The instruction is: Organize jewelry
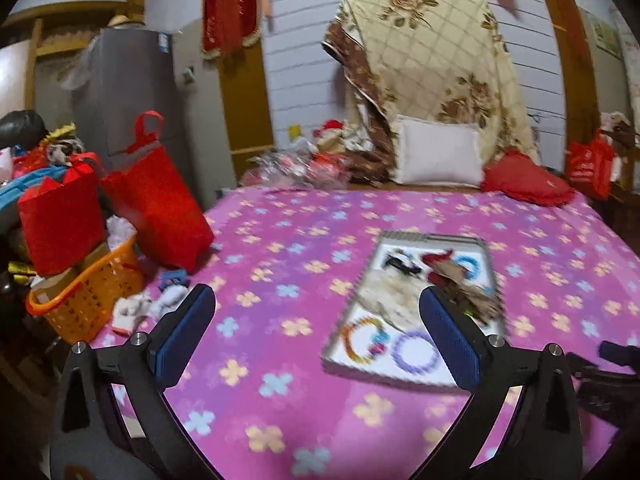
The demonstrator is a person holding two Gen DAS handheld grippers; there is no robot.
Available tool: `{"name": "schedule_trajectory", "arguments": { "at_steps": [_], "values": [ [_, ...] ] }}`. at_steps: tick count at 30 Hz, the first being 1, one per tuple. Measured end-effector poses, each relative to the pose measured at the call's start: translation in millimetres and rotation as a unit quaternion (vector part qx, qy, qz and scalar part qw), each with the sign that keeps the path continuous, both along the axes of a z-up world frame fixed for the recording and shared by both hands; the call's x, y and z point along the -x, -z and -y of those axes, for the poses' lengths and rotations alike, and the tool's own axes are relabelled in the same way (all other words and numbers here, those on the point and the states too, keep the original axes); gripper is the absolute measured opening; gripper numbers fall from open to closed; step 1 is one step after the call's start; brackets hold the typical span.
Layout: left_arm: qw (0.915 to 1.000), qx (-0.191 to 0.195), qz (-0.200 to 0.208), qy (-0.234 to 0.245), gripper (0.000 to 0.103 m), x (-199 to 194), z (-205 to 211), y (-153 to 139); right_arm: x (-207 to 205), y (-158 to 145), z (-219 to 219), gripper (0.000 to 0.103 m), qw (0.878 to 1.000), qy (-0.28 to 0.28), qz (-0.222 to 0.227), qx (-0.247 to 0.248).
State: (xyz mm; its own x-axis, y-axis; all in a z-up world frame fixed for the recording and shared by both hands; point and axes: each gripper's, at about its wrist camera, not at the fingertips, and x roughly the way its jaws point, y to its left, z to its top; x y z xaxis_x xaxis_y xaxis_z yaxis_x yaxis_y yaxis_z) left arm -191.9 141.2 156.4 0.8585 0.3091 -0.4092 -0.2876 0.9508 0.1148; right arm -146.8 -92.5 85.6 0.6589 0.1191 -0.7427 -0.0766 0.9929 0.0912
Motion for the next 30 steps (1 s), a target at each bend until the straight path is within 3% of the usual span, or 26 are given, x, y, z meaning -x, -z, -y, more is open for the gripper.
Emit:
{"name": "schedule_trajectory", "arguments": {
  "at_steps": [13, 30],
  "values": [
    [0.9924, 0.058, -0.102, 0.037, 0.102, 25.7, 21.1, 17.9, 40.0, -0.2, -7.5, 0.063, 1.0, -0.005, -0.001, 0.026],
    [0.9866, 0.056, -0.145, 0.048, 0.102, 23.7, 26.7, 39.2, 46.0, 1.1, -34.1, 0.063, 0.997, -0.02, 0.019, 0.077]
  ]
}}
